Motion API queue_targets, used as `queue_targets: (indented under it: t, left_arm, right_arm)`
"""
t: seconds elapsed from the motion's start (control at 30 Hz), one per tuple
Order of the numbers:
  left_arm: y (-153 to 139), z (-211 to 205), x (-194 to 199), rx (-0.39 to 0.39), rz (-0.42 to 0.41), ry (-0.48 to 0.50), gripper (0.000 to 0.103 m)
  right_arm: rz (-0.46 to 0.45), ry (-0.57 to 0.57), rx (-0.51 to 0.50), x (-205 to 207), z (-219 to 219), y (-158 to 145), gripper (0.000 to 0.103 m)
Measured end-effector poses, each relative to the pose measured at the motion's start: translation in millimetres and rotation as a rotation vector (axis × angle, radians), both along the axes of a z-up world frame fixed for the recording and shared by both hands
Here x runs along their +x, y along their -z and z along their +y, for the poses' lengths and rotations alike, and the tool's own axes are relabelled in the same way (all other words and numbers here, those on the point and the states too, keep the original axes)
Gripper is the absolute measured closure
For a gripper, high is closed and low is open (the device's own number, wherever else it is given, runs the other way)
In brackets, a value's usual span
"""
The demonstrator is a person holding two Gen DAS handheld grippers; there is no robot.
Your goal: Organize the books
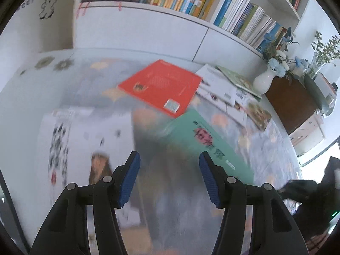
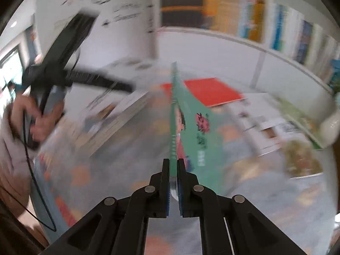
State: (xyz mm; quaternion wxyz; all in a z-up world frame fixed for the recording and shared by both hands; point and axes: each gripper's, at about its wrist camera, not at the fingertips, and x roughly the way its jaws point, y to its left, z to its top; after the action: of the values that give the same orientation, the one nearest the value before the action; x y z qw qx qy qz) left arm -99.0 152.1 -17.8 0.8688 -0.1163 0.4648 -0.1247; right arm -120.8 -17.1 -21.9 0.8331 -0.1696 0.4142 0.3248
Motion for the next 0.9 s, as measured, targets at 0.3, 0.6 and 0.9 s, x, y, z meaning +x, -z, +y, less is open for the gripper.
queue_targets:
  t: [0.3, 0.6, 0.9]
  left_arm:
    - [34.4, -8.3, -47.1, -0.014, 0.084, 0.012, 0.048]
    - [65.0, -65.5, -37.1, 0.032, 0.119, 0.088, 0.047]
    - [69.2, -70.3, -33.3, 0.112, 0.092, 0.062, 0.046]
  right_arm:
    - [0.346, -0.147, 0.050, -3.5, 13.1, 35.9, 0.051]
    - [0.308, 0.077, 0.140, 91.8, -46.7, 29.2, 0.043]
    - [0.363, 0.119, 0.133, 119.6, -69.9, 55.1, 0.041]
